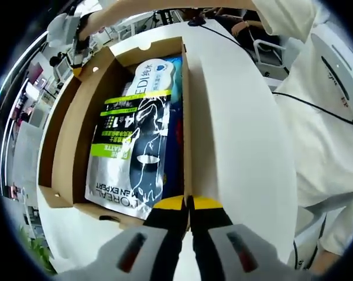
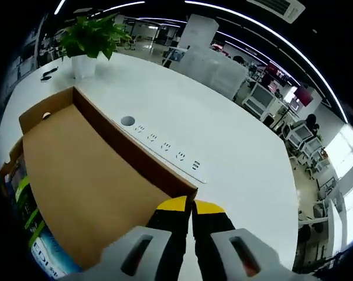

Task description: Operate the shoe box by opening the lid, removing the specified soft item, and placing it in the target area until the item is outside and the box remains undamaged.

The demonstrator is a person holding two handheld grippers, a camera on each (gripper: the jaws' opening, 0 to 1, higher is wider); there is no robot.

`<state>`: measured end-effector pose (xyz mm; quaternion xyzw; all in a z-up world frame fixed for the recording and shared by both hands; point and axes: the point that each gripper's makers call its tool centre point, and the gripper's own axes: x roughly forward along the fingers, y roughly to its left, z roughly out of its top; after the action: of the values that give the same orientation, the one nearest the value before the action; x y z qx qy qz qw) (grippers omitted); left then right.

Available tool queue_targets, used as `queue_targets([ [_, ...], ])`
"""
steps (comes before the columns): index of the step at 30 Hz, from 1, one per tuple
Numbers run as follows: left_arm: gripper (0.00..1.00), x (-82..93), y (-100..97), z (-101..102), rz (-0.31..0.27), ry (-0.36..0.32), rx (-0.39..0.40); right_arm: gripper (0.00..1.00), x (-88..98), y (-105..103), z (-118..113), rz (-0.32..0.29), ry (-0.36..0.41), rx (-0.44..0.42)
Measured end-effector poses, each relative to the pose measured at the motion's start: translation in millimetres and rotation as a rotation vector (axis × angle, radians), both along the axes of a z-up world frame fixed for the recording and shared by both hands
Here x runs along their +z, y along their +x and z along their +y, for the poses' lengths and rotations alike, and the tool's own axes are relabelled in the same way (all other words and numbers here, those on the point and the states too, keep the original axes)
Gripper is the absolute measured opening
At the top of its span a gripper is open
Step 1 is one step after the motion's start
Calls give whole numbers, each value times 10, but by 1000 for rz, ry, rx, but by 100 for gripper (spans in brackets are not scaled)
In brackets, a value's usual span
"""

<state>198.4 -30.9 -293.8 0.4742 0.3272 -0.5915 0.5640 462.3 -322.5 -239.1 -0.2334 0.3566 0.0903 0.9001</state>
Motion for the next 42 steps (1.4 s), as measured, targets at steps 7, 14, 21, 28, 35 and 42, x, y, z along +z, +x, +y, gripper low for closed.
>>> queue_targets([
  [7, 2, -44, -9, -6, 0, 5, 0, 0, -123, -7, -2, 27, 35, -25],
  [14, 2, -44, -10, -4, -2, 7, -4, 0, -191, -55, 8, 42, 43, -37],
  [21, 3, -43, -4, -4, -12, 9, 1, 0, -168, -60, 13, 39, 39, -46],
  [28, 3, -45, 0, 2, -27, 8, -4, 0, -137, -94, 30, 13, 16, -27],
  [35, 4, -47, 1, -2, -31, 3, -6, 2, -75, -38, 30, -13, -19, 19],
  [42, 4, -47, -7, -6, -45, 5, -12, 1, 64, -73, 35, -64, 33, 49],
])
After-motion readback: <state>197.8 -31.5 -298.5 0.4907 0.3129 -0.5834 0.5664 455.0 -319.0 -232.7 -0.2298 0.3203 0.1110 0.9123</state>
